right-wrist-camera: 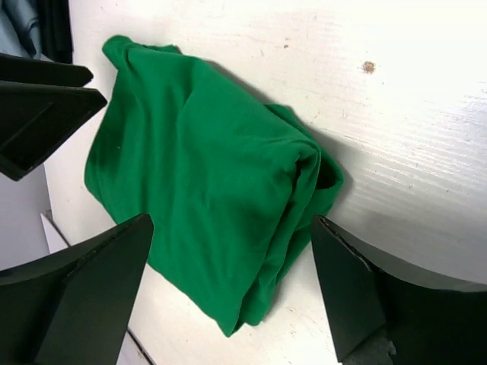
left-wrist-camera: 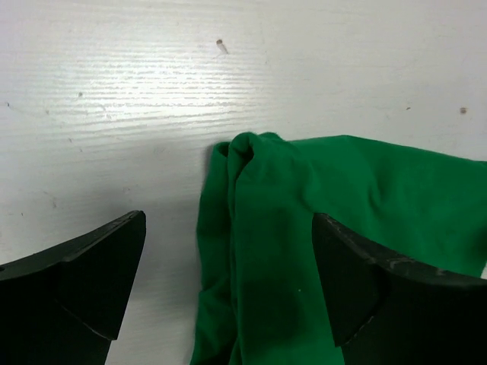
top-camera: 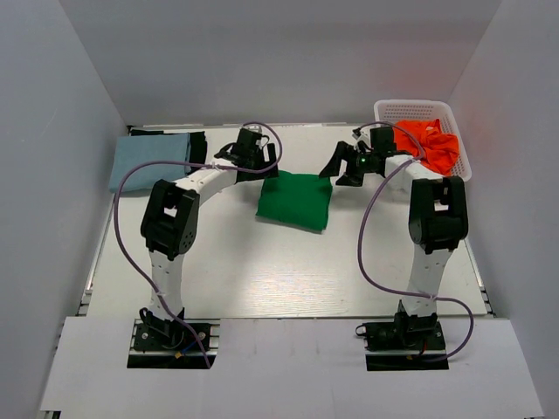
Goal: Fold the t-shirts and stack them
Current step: Fold the long partially folded tshirt into a neat square, then smooth out wrinkles on the folded tshirt
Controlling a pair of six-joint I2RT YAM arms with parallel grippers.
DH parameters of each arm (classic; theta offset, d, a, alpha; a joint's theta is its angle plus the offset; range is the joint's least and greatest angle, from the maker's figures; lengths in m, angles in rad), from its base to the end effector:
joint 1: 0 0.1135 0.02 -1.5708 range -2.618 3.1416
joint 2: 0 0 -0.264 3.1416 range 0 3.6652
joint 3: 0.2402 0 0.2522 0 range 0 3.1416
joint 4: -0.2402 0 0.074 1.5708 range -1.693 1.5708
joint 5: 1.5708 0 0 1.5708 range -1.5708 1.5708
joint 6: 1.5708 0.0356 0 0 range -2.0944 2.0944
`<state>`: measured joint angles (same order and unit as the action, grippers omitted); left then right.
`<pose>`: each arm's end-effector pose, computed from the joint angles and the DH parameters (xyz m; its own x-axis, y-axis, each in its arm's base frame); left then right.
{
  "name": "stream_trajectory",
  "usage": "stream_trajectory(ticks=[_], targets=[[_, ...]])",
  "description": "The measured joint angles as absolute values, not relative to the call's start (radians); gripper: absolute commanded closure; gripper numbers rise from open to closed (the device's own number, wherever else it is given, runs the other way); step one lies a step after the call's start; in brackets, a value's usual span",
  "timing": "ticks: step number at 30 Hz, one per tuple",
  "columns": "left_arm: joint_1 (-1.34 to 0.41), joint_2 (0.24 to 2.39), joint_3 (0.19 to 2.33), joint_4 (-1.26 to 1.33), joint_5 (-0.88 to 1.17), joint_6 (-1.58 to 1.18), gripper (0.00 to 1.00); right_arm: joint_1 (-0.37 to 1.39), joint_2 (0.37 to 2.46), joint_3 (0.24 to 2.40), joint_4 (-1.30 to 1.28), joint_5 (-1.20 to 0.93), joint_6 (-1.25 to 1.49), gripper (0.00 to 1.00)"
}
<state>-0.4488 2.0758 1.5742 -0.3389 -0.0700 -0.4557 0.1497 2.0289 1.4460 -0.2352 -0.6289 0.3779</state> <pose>0.4195 -0.1993 0.1978 -0.7747 -0.1142 -0.6219 0.0555 0.9675 -0.2468 0.4365 0.0870 0.1905 -0.8620 0.1718 -0.4770 -0.2154 0.7276 0.6513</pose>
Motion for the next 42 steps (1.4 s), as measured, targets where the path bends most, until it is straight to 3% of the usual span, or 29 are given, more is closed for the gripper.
stream_trajectory(ticks=[9, 15, 23, 27, 33, 42], targets=[[-0.455, 1.93, 1.457, -0.282, 0.023, -0.43, 0.0, 0.152, 1.932, 1.423, -0.252, -0.578, 0.35, 0.1], [-0.469, 1.75, 1.308, -0.149, 0.246, -0.449, 0.0, 0.186, 1.824, 1.341, -0.178, -0.633, 0.379, 0.1], [-0.476, 1.818, 1.156, -0.014, 0.457, -0.479, 0.0, 0.232, 1.984, 1.333, 0.064, -0.693, 0.488, 0.1], [-0.461, 1.934, 1.151, -0.016, 0.48, -0.486, 0.0, 0.224, 2.117, 1.34, 0.097, -0.688, 0.523, 0.1], [-0.455, 1.937, 1.153, -0.004, 0.494, -0.484, 0.0, 0.218, 2.151, 1.385, 0.109, -0.691, 0.523, 0.1], [-0.47, 1.781, 1.123, -0.117, 0.372, -0.429, 0.0, 0.239, 2.09, 1.436, -0.018, -0.62, 0.453, 0.1]])
